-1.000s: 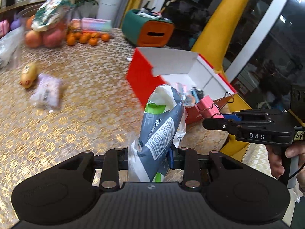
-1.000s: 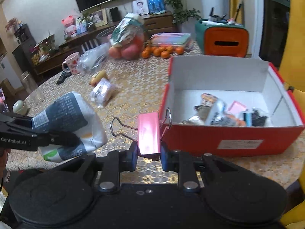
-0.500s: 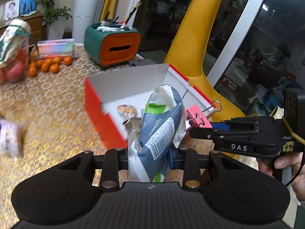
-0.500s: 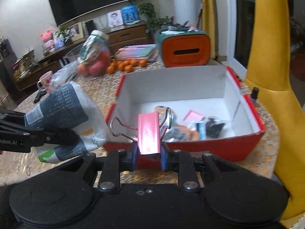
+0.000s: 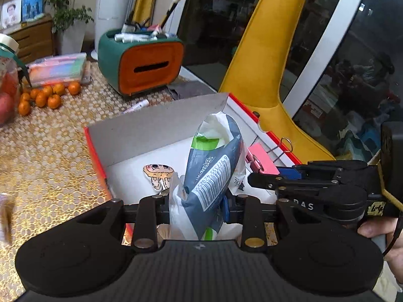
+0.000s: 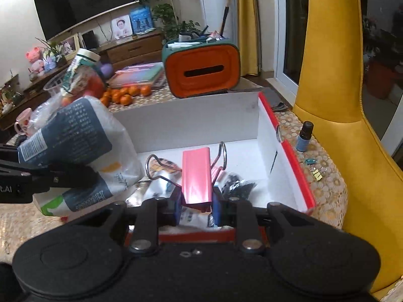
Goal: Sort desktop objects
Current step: 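Open the right tool dropping the binder clip while the left tool releases the tissue pack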
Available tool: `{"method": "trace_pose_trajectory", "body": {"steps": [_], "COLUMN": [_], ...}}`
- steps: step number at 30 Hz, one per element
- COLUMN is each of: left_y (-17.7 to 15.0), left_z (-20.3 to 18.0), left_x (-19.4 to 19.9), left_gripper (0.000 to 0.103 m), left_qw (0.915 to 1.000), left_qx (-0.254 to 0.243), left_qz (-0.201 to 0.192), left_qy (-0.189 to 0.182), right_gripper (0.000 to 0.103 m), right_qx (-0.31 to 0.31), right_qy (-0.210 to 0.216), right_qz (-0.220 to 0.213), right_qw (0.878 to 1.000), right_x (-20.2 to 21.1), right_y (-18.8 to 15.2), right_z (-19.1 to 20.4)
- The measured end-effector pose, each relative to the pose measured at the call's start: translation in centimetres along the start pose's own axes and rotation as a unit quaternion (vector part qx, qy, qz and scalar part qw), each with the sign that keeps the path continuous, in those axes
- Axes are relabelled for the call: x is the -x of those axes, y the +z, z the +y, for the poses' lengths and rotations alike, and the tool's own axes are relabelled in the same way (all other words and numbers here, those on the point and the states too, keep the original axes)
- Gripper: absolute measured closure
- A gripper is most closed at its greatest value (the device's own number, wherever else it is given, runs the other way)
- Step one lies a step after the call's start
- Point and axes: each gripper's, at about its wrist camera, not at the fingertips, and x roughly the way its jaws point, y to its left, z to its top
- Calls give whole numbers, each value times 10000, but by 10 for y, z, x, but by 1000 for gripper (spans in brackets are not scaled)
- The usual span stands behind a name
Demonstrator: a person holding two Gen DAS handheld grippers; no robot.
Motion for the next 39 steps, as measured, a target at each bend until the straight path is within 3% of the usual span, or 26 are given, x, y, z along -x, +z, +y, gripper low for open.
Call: {"method": "trace_pose_trajectory", "body": {"steps": [19,39], "left_y": [5,1], "left_z": [10,15], "left_x": [-76,-94], "left_gripper": [73,73], "left_qw": [9986,9977], "left_qx": [-21,-150], "left_qz": [505,642], "left_qy": [163,146], "right_gripper": [80,80], "right_qx": [181,471], "right_qy": [-563,-641], "right_qz": [595,871], "right_qw": [9965,9930], "right_x": [-84,-101], "right_y": [32,31], "right_z": [-21,-18]}}
